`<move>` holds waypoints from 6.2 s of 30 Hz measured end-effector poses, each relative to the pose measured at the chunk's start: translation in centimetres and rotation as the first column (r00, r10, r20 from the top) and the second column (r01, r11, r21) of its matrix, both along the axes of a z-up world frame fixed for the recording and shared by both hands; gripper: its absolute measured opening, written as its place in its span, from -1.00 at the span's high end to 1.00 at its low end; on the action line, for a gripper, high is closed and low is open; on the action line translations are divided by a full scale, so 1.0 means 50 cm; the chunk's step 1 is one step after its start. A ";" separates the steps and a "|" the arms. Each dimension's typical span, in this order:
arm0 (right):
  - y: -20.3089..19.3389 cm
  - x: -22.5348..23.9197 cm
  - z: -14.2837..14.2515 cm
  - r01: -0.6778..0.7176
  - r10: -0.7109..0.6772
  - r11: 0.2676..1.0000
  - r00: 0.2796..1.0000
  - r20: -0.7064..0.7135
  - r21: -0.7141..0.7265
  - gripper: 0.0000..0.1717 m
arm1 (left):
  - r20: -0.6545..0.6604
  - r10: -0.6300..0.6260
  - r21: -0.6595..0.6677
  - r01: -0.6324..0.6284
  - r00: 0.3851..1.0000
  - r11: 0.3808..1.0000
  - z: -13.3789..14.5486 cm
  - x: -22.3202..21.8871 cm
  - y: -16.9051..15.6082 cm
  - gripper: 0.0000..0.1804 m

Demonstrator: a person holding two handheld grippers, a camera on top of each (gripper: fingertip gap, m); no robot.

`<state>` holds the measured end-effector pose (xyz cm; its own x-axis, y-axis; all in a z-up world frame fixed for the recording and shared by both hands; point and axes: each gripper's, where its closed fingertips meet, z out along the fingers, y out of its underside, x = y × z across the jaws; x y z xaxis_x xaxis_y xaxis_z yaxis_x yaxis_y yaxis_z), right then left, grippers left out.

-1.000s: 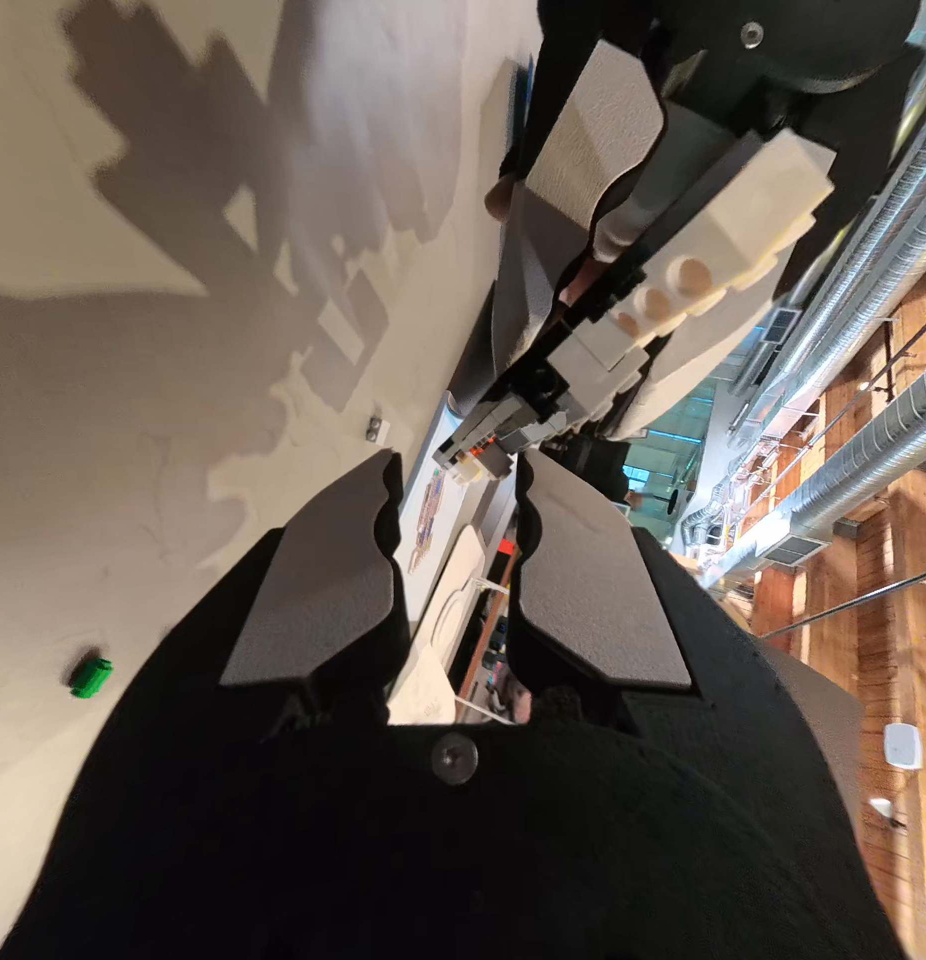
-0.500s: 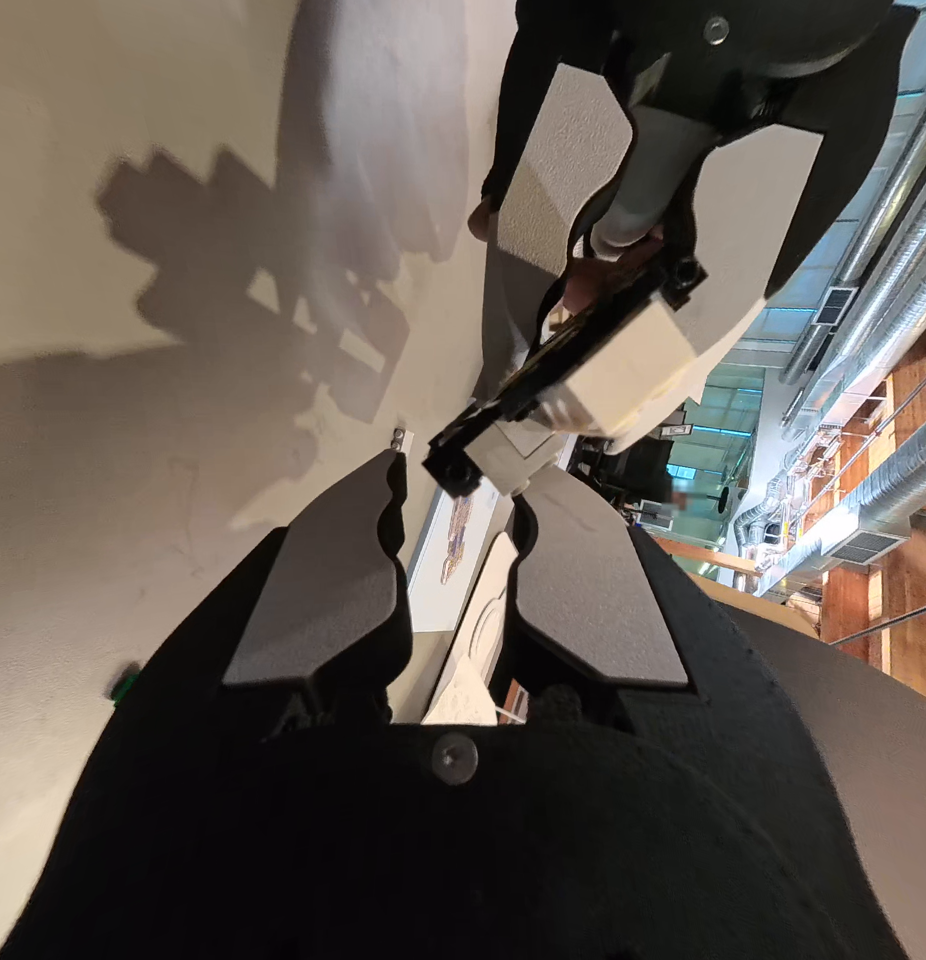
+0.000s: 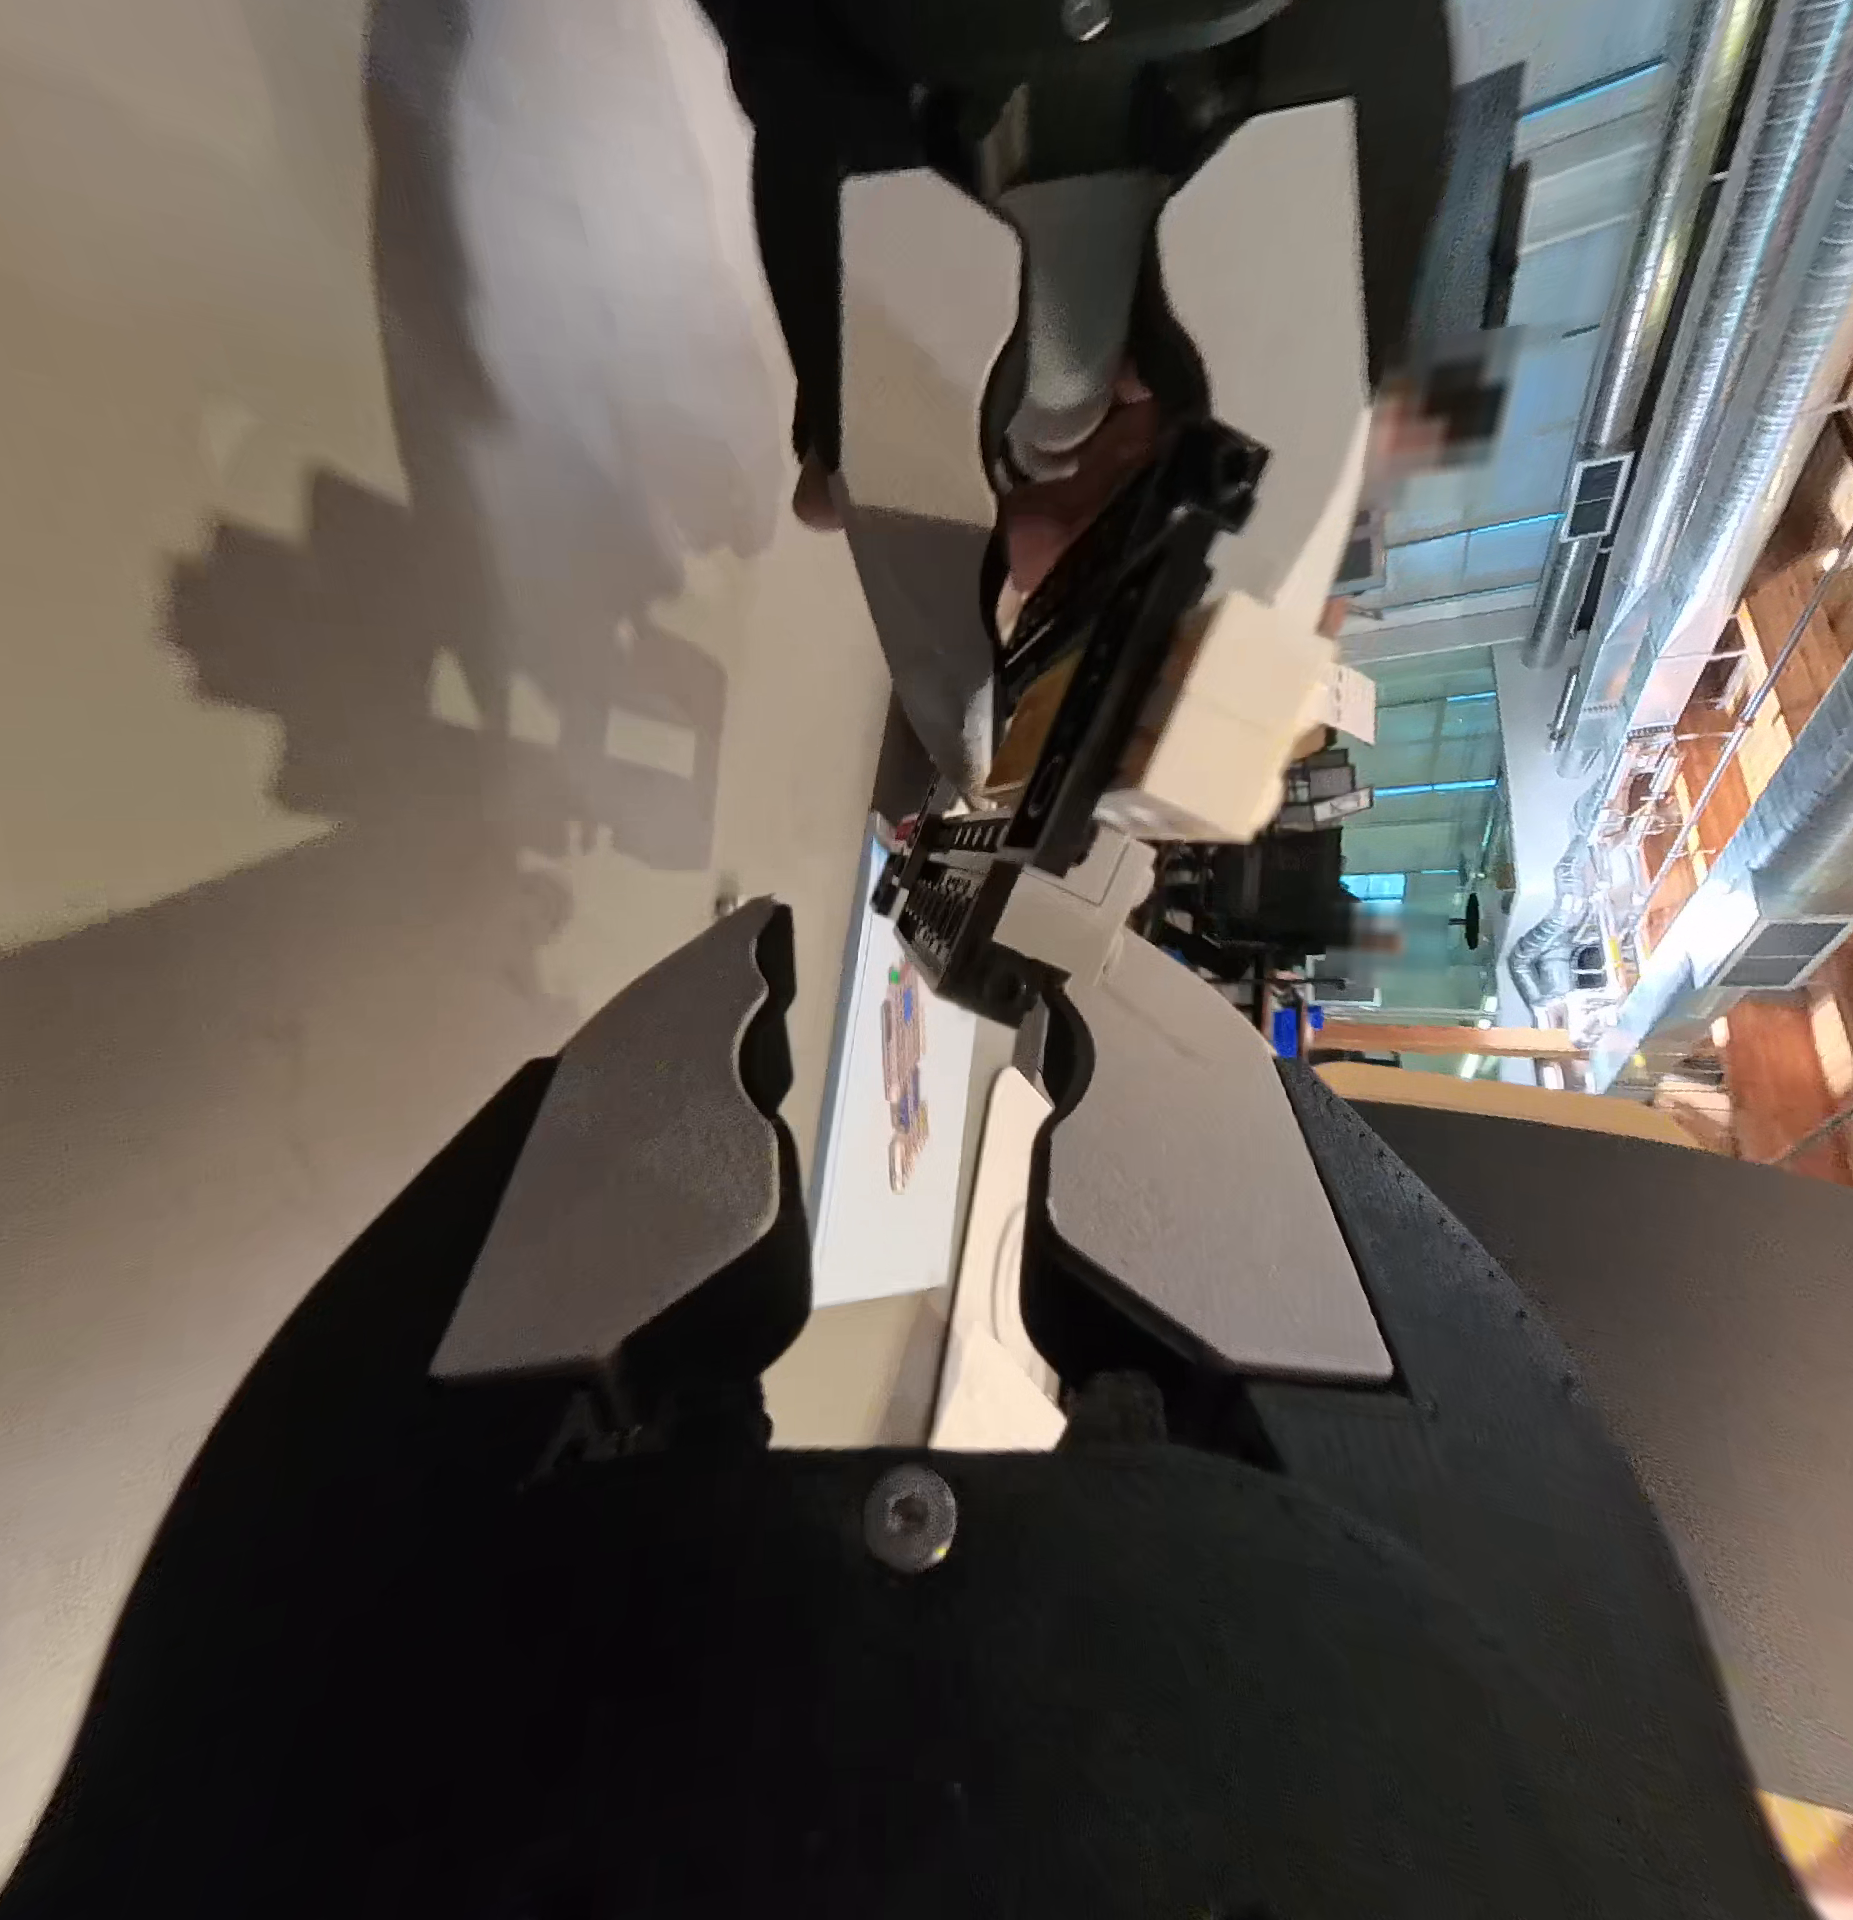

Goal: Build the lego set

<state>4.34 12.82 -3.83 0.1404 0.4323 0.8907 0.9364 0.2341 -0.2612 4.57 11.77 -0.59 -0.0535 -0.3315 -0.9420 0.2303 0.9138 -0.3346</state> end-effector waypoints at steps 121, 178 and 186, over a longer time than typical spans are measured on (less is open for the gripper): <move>0.002 -0.005 0.091 0.067 -0.075 0.966 0.997 0.024 0.248 0.57 | 0.234 0.152 -0.033 -0.149 0.960 0.988 0.088 -0.009 0.031 0.41; -0.032 -0.019 0.022 -0.045 0.018 0.991 0.978 0.206 0.125 0.64 | -0.053 0.023 -0.061 -0.026 0.998 0.998 0.013 0.007 -0.013 0.37; -0.031 -0.017 0.023 -0.051 0.023 0.990 0.978 0.206 0.129 0.66 | -0.063 0.021 -0.058 -0.025 0.998 0.998 0.009 0.008 -0.015 0.40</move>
